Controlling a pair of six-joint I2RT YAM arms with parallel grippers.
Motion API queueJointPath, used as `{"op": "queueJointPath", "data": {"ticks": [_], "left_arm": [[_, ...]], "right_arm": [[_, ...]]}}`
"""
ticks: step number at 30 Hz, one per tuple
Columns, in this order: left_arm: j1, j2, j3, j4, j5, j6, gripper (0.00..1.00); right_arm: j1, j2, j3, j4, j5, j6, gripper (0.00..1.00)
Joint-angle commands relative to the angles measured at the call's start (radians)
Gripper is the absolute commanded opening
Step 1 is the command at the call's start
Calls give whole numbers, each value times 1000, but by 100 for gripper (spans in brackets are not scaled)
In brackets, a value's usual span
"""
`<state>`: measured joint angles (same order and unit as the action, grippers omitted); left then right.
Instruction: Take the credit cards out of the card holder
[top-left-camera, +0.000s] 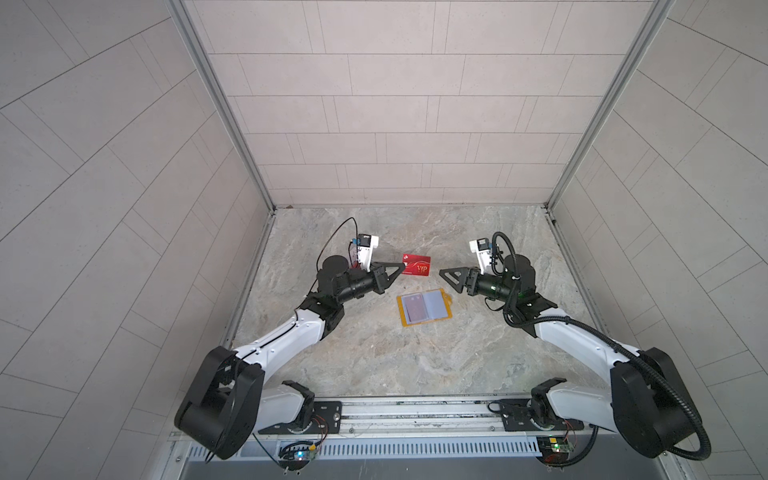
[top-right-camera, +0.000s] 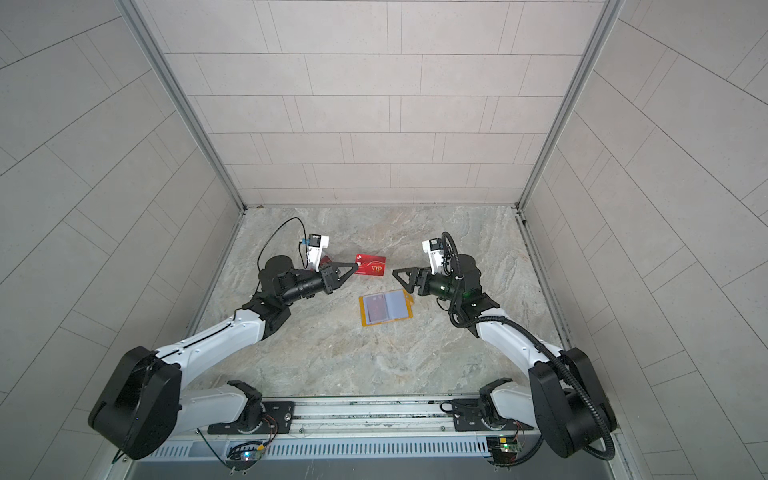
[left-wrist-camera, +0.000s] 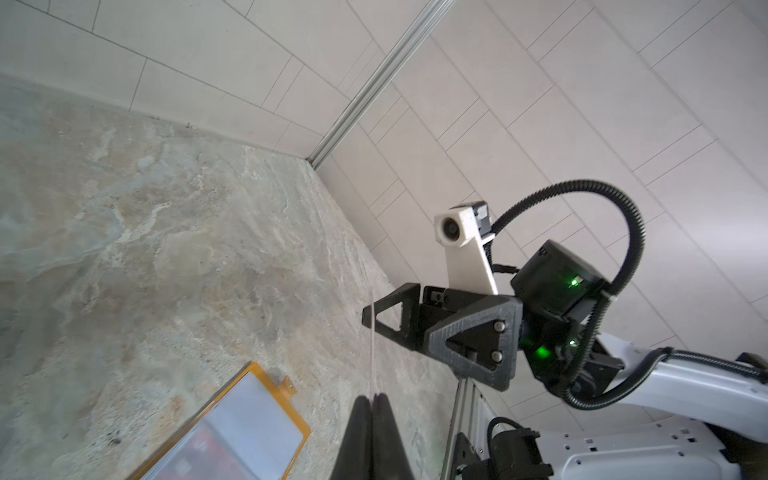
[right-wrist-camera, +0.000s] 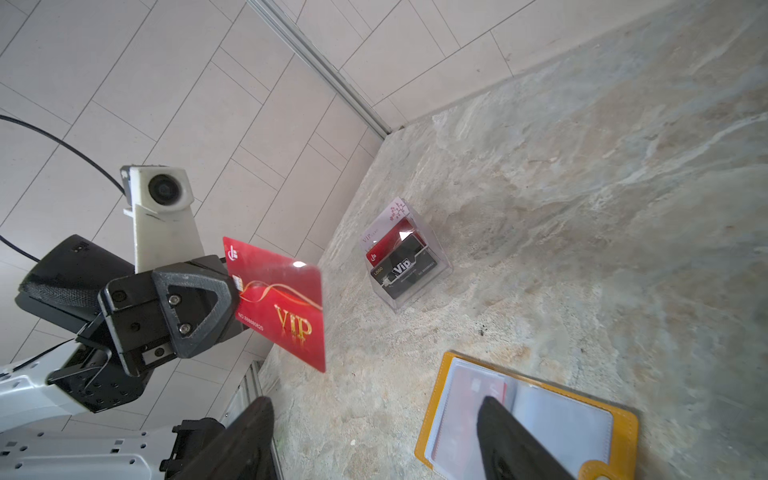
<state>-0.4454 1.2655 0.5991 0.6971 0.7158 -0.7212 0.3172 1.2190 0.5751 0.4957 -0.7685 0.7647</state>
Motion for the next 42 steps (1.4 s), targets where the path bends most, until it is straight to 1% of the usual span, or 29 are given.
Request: {"op": "queueJointPath", "data": {"ticks": [1, 5, 8, 10, 14, 17, 21, 27, 30, 32, 36, 42], "left_arm": [[1, 21, -21, 208, 16, -92, 0], [2, 56, -30, 320, 31, -164, 0], [2, 79, -36, 379, 36, -204, 0], [2, 82, -41, 390, 36, -210, 0], [2, 82, -41, 409, 43, -223, 0], [2, 84, -36, 428, 53, -237, 0], [1, 90, -36, 449, 62, -255, 0], [2, 110, -42, 487, 71, -274, 0], [1, 121, -43, 516, 74, -291, 0], [0, 122, -43, 528, 76, -297, 0], [1, 117, -48, 527, 76, -296, 0], [0, 108, -54, 525, 77, -292, 0]], "right_arm": [[16, -11, -10, 155, 5, 73, 75], [40, 8, -8, 233, -3, 109, 68], [60, 5, -1, 264, -9, 113, 65], [70, -3, 6, 271, -13, 110, 62], [78, -10, 21, 262, -8, 107, 53], [83, 2, 34, 264, -6, 110, 47], [90, 17, 39, 292, -11, 124, 41], [110, 20, 72, 316, -17, 127, 38], [117, 21, 75, 324, -17, 130, 34], [117, 21, 80, 321, -14, 131, 29], [121, 19, 86, 322, -12, 133, 25], [123, 11, 85, 316, -8, 130, 22]]}}
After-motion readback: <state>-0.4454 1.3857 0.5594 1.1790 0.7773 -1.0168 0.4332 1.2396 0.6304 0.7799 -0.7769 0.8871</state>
